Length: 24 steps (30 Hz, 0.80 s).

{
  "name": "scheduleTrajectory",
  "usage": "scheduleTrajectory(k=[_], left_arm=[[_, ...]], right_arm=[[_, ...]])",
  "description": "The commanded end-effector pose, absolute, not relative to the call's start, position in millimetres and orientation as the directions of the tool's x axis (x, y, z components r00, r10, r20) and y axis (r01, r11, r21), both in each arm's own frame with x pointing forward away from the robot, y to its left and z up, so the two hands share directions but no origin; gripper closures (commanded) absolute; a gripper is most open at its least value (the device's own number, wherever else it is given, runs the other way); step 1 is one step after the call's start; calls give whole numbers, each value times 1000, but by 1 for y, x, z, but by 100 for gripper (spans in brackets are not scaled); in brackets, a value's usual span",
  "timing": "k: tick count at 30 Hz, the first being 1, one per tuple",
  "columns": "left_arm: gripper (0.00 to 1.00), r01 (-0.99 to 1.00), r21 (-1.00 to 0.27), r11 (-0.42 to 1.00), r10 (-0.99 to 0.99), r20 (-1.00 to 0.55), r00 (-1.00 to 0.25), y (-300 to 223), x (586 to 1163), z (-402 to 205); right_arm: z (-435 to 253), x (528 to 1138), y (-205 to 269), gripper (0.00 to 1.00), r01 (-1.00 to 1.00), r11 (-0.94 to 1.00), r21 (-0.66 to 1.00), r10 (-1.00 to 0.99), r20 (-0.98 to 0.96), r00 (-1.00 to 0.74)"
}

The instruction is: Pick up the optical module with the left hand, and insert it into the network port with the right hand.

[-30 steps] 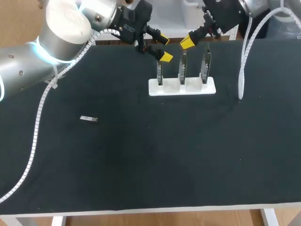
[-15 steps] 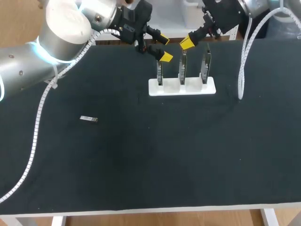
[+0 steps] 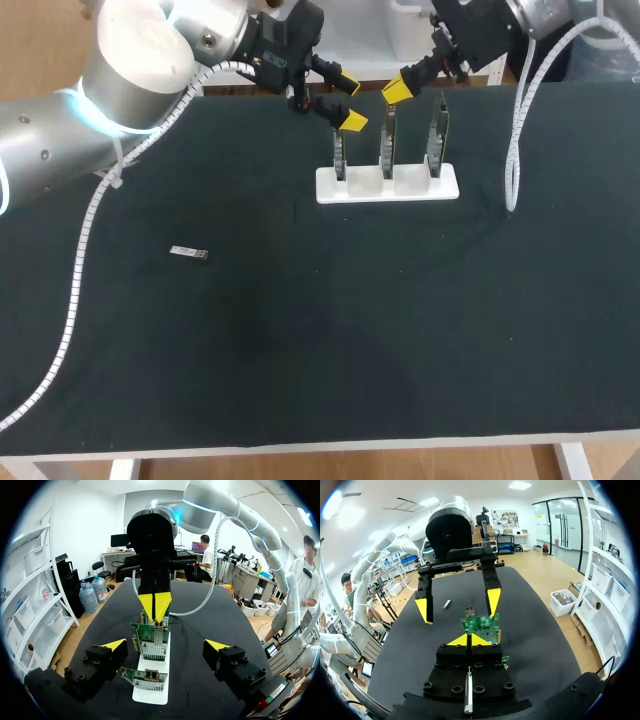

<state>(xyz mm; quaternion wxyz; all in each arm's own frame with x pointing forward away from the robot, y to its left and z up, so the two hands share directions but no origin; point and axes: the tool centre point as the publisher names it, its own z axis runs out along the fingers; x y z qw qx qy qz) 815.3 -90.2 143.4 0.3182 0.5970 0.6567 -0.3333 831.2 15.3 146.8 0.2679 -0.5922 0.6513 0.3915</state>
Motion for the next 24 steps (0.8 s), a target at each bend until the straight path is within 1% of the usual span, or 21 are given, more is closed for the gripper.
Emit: scheduleTrajectory(k=[1, 10, 24], left_arm=[[0, 996, -60, 64, 575, -814, -86, -91, 816, 144], [0, 996, -60, 64, 575, -814, -86, -91, 816, 144], [0, 996, -60, 64, 575, -814, -86, -91, 816, 144]], right_arm=[[153, 830, 15, 100, -984, -1, 176, -552, -821, -146], [173, 828, 13, 100, -989, -9, 146, -524, -843, -120], [204, 806, -32, 100, -992, 11, 129, -496, -860, -117]])
